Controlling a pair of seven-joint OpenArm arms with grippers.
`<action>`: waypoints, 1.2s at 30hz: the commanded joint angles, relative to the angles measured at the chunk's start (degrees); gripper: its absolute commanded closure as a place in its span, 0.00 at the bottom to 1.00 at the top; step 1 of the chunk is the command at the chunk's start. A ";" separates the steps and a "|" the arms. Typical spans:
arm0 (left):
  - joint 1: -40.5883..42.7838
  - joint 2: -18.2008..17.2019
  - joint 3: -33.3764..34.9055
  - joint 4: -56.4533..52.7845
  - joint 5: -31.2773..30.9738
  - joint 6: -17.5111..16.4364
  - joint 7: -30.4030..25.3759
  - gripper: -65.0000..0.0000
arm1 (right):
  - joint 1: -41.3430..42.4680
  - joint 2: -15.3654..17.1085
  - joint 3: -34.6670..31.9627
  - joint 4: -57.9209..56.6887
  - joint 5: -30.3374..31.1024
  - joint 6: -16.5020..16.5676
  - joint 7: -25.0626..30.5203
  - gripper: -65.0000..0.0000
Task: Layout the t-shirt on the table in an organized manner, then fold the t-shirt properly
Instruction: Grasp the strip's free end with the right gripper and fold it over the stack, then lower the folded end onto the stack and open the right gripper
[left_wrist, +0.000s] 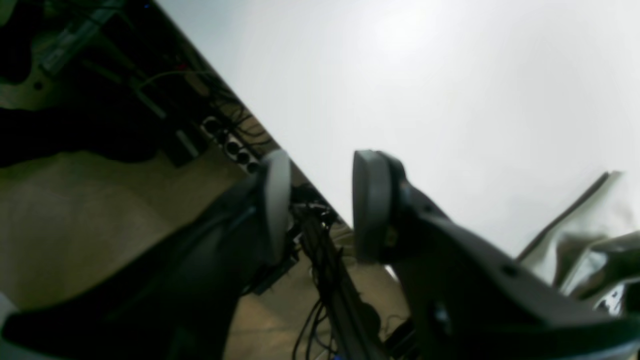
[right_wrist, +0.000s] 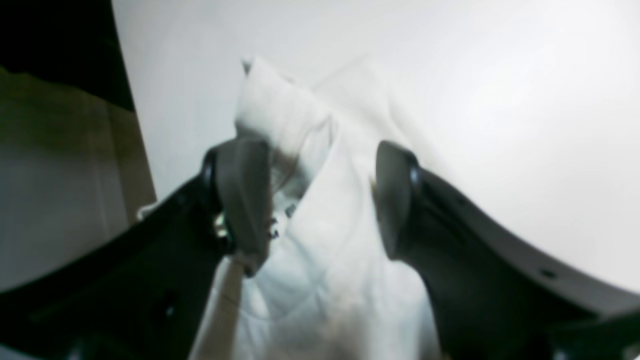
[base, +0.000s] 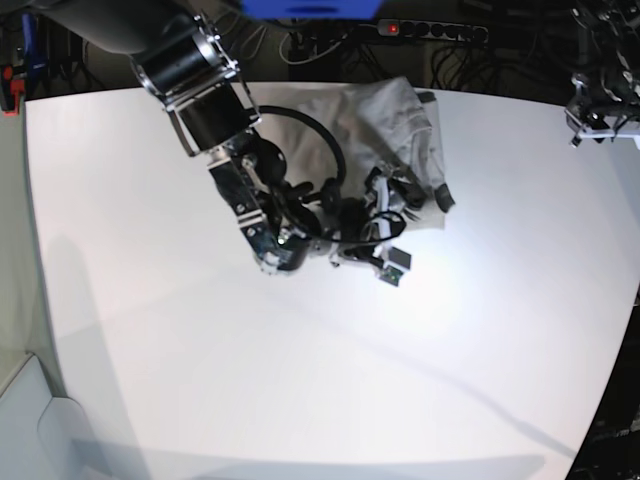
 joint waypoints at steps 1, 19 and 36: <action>-0.63 -0.84 -0.46 0.75 -0.19 -0.47 -0.25 0.69 | 1.62 -0.63 0.05 0.92 1.13 -0.16 1.35 0.48; -0.72 -0.84 -0.37 0.75 -0.19 -0.47 -0.25 0.69 | 4.09 -0.63 0.23 3.99 1.39 -0.16 0.82 1.00; -0.63 -0.84 -0.11 0.67 -0.19 -0.47 -0.25 0.69 | 5.58 -1.60 5.50 3.64 1.04 -0.16 1.26 1.00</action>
